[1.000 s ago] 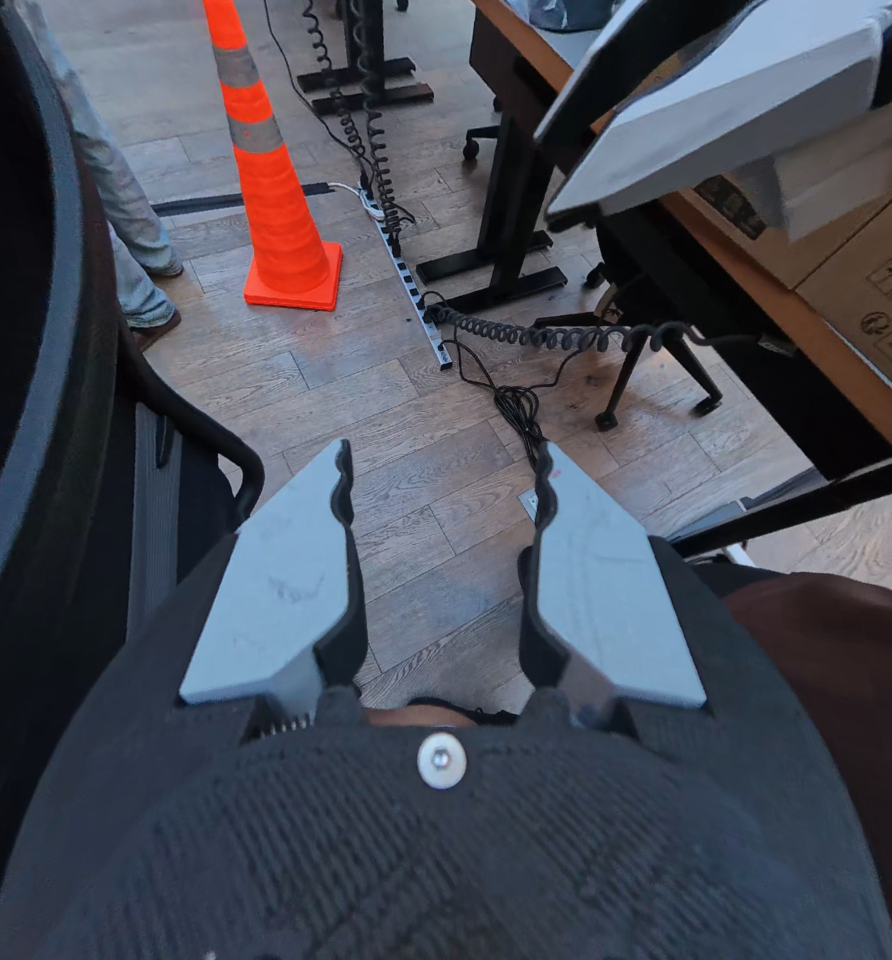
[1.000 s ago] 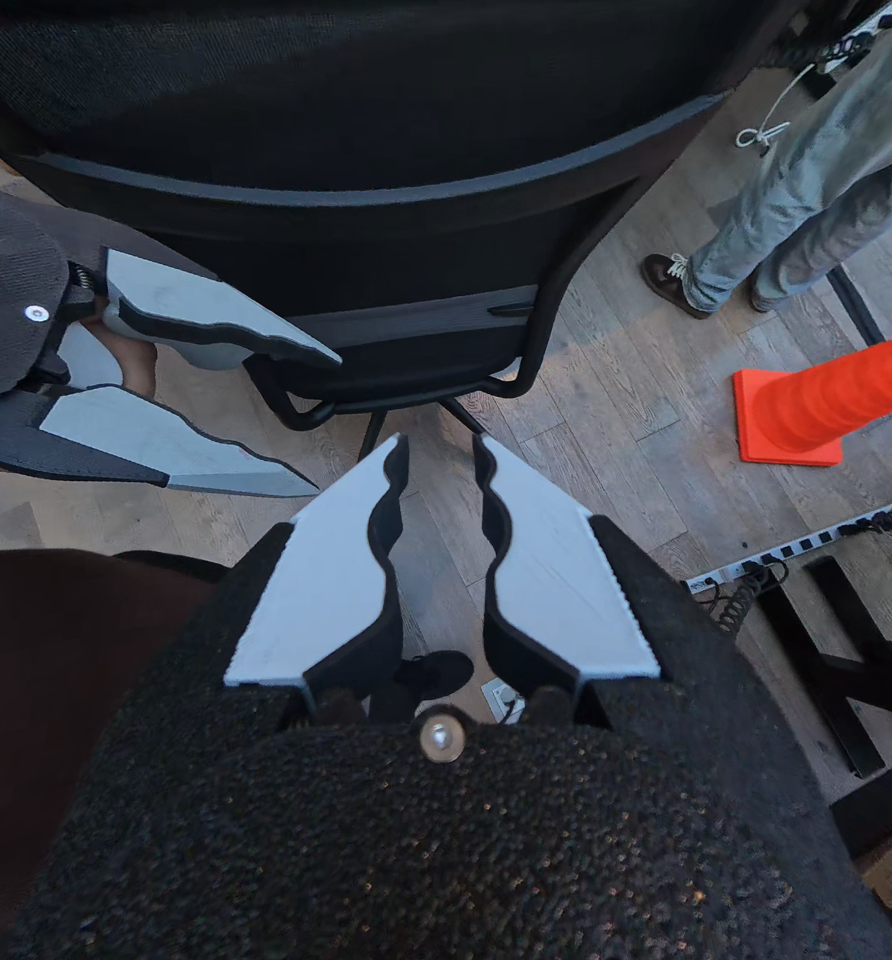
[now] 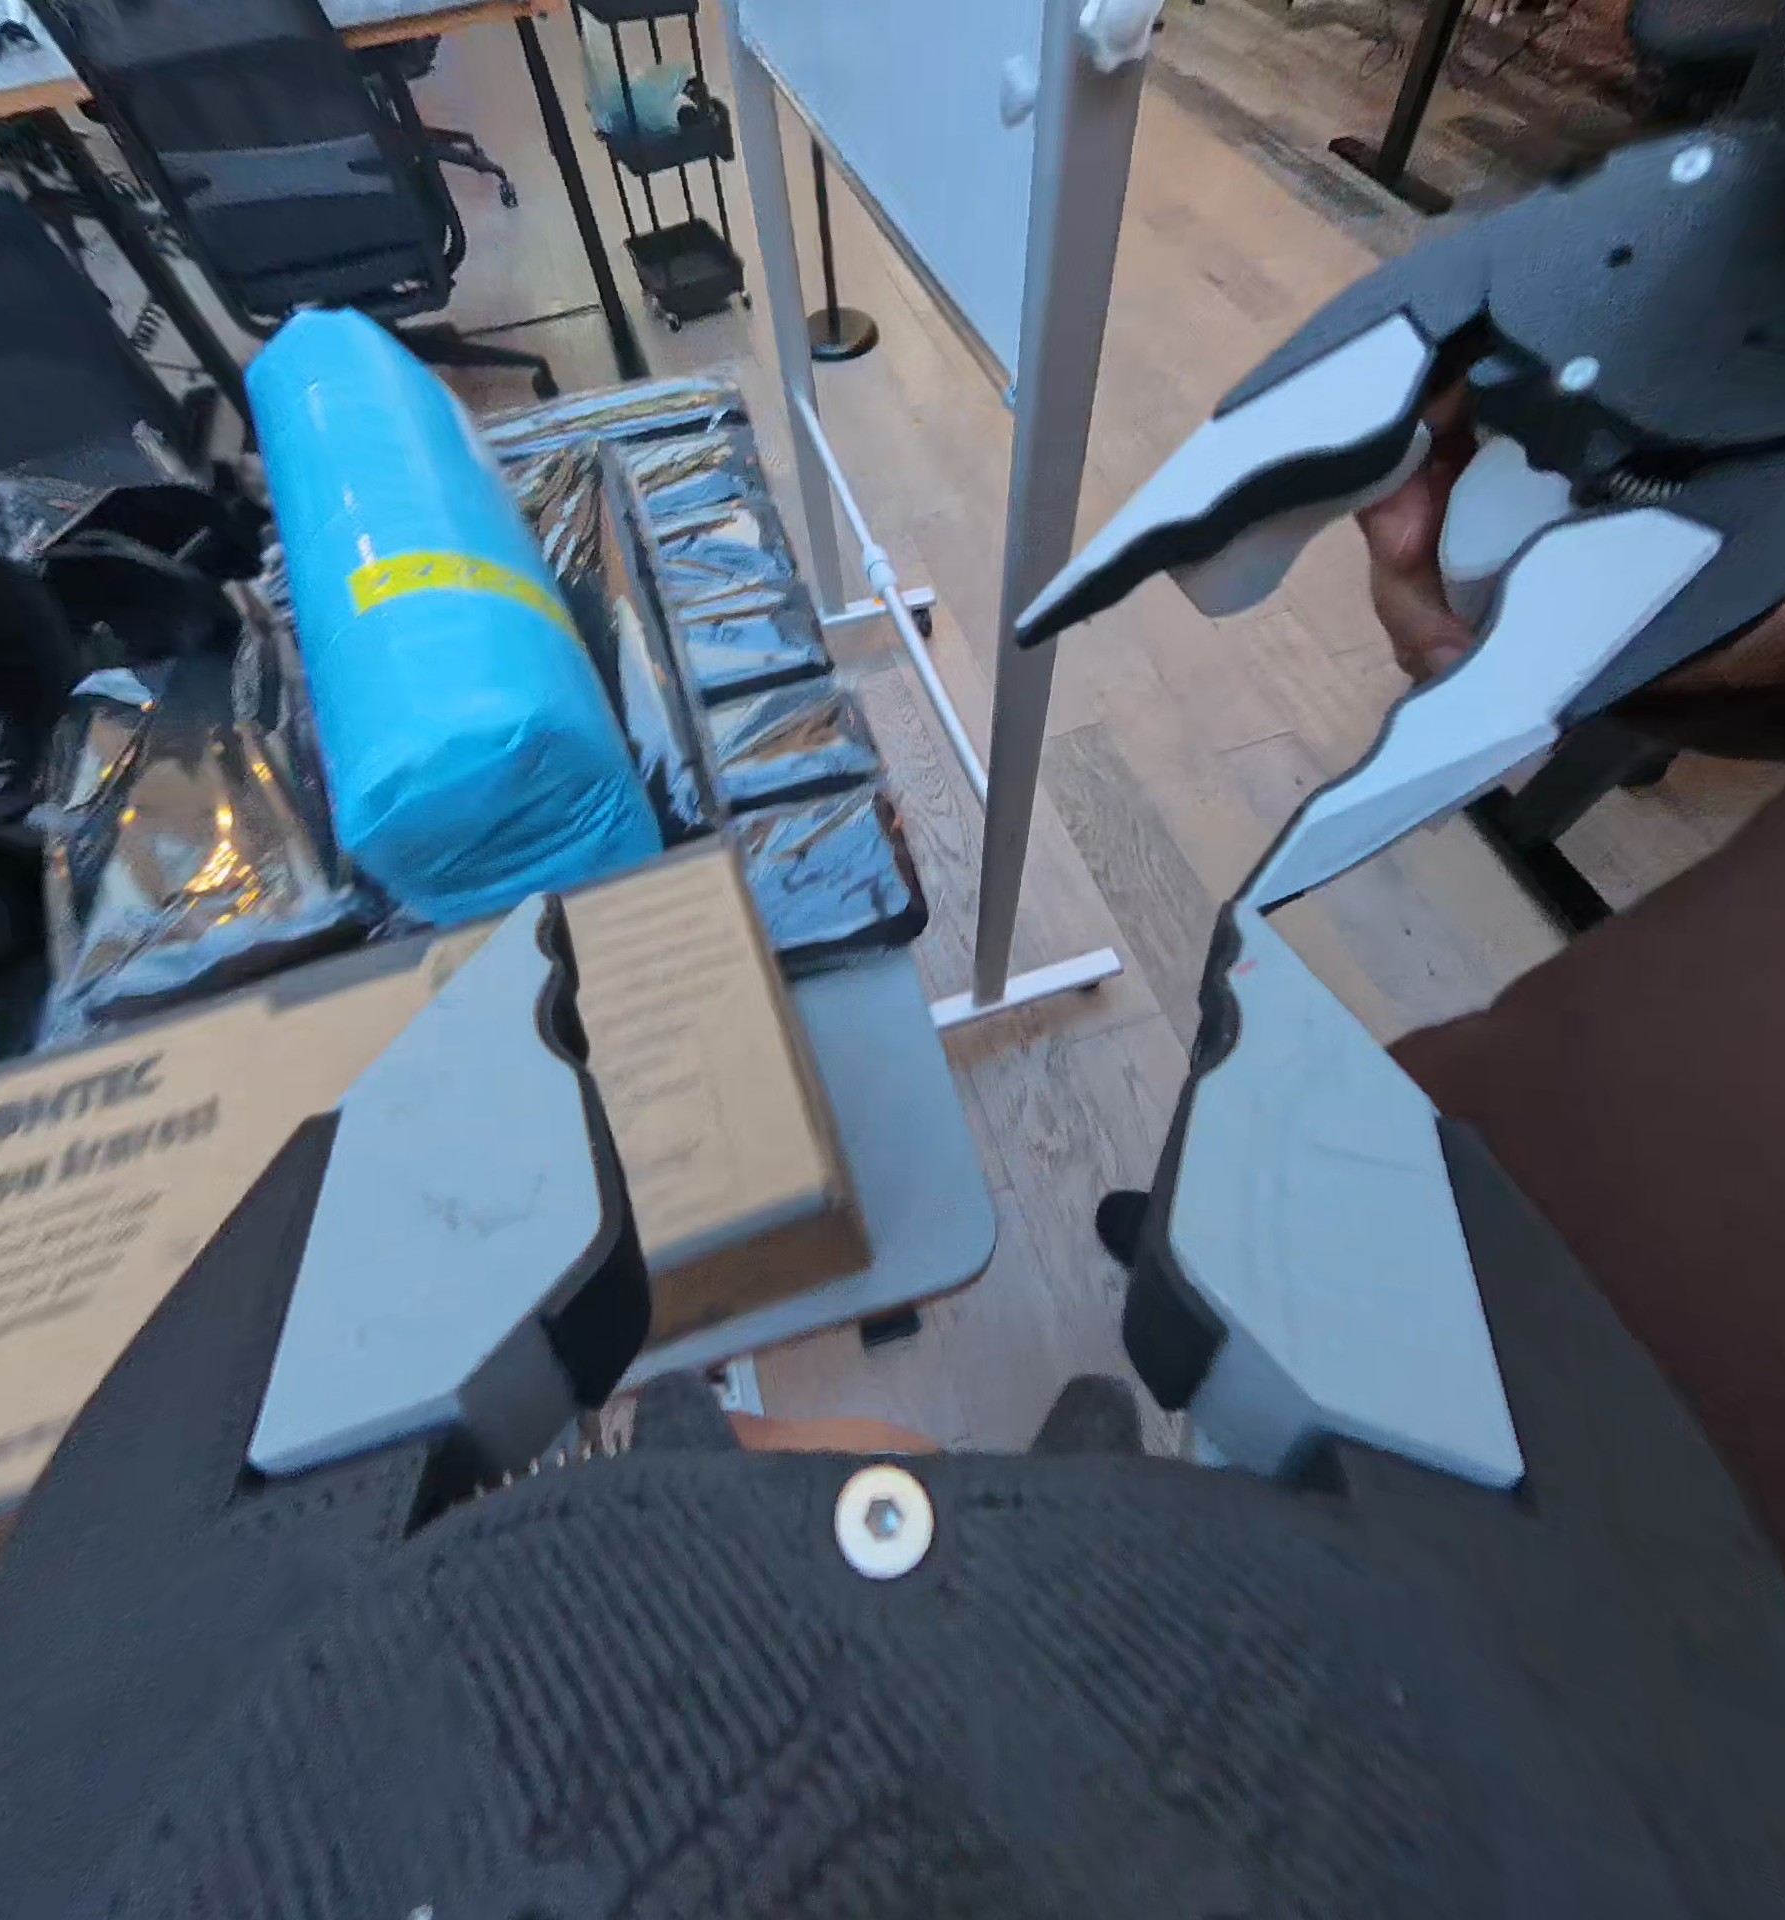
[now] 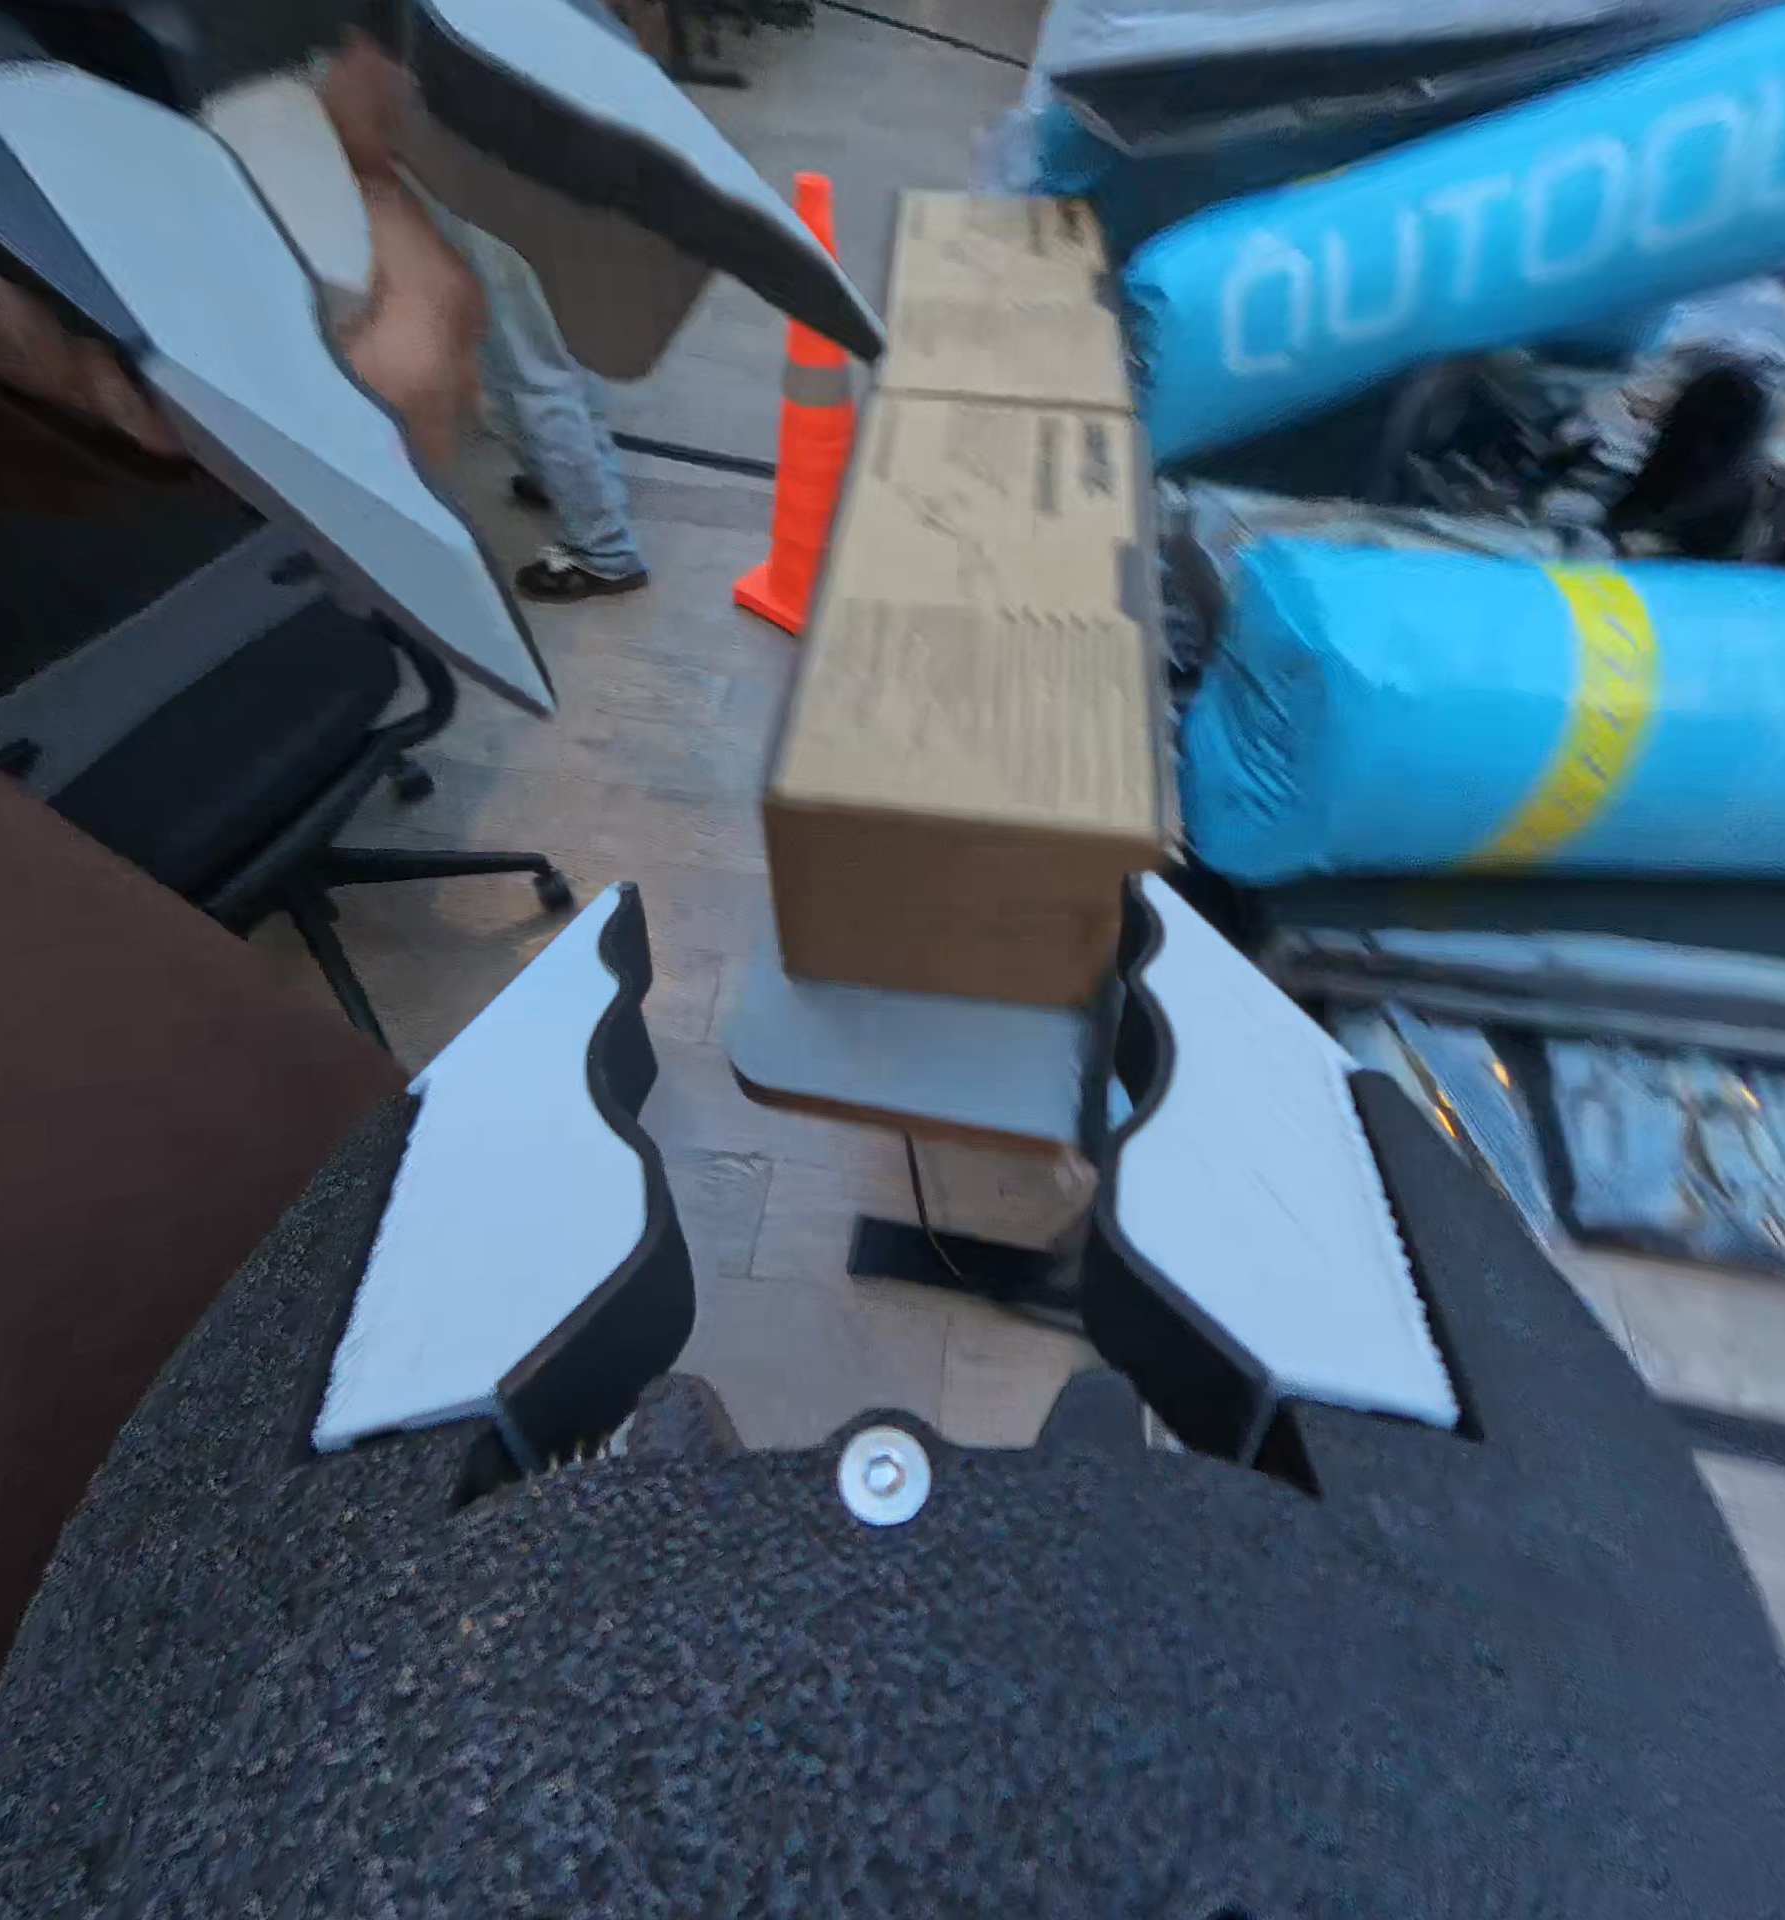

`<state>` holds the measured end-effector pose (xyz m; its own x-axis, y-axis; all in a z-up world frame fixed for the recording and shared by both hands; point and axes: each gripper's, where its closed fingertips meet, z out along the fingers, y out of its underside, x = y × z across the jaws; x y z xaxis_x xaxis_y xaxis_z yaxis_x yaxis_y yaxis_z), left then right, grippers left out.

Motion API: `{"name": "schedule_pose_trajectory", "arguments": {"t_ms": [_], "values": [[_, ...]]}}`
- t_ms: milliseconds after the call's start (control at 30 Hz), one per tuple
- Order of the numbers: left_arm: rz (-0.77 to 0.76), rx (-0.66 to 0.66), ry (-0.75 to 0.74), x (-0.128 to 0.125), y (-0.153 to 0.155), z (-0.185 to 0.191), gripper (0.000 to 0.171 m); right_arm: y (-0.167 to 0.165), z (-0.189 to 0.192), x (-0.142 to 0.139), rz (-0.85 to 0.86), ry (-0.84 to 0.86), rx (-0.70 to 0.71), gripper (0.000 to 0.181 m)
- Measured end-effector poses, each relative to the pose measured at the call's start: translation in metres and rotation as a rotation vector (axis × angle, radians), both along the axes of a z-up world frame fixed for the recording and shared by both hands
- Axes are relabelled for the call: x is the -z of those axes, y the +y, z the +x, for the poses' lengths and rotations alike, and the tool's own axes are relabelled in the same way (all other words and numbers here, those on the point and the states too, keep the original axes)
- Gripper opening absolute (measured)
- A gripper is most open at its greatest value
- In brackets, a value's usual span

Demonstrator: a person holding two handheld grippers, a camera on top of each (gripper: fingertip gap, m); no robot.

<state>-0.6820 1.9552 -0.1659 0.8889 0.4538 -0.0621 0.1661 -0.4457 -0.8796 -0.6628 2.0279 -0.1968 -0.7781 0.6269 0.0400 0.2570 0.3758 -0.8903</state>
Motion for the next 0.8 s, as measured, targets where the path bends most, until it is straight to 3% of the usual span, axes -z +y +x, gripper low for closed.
{"name": "schedule_pose_trajectory", "arguments": {"t_ms": [167,233,267,367,533,667,800], "values": [[-0.006,0.121,-0.110,0.017,0.134,0.008,0.111,0.175,-0.021,0.011,0.009,-0.042,0.328,0.102],[-0.042,0.243,-0.148,0.028,0.175,0.023,0.082,0.231,-0.020,0.008,-0.029,-0.038,0.474,0.102],[-0.050,0.287,-0.165,0.034,0.193,0.027,0.077,0.254,-0.016,0.009,-0.051,-0.040,0.538,0.103],[-0.061,0.357,-0.202,0.051,0.245,0.030,0.086,0.308,0.007,0.022,-0.089,-0.062,0.722,0.102],[-0.037,0.459,-0.212,0.083,0.328,0.034,0.082,0.375,0.064,0.046,-0.050,-0.140,0.942,0.102],[0.018,0.515,-0.258,0.073,0.389,0.052,0.080,0.443,0.078,0.052,-0.039,-0.140,1.022,0.102],[-0.028,0.513,-0.227,0.089,0.450,0.057,0.081,0.507,0.059,0.070,-0.106,-0.166,0.996,0.102]]}}
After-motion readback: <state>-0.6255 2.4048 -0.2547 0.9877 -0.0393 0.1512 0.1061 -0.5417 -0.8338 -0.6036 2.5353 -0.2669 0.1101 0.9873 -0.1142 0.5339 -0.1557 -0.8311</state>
